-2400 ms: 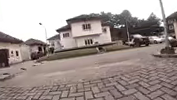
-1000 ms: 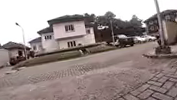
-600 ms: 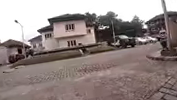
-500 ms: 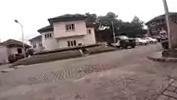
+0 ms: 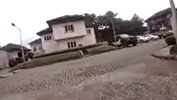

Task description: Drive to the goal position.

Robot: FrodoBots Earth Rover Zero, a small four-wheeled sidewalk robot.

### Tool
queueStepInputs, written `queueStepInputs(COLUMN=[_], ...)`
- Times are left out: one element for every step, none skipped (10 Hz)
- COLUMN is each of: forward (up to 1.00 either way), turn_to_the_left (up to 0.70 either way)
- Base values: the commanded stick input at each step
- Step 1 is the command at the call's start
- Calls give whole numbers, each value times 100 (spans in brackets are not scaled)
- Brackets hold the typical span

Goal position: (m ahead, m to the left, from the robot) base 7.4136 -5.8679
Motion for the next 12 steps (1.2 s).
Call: queueStepInputs(forward=[70, 70, 70, 70, 70, 70, 70, 70, 70, 70, 70, 70], turn_to_the_left=[0, 0, 0, 0, 0, 0, 0, -2, -4, -35, -35, -35])
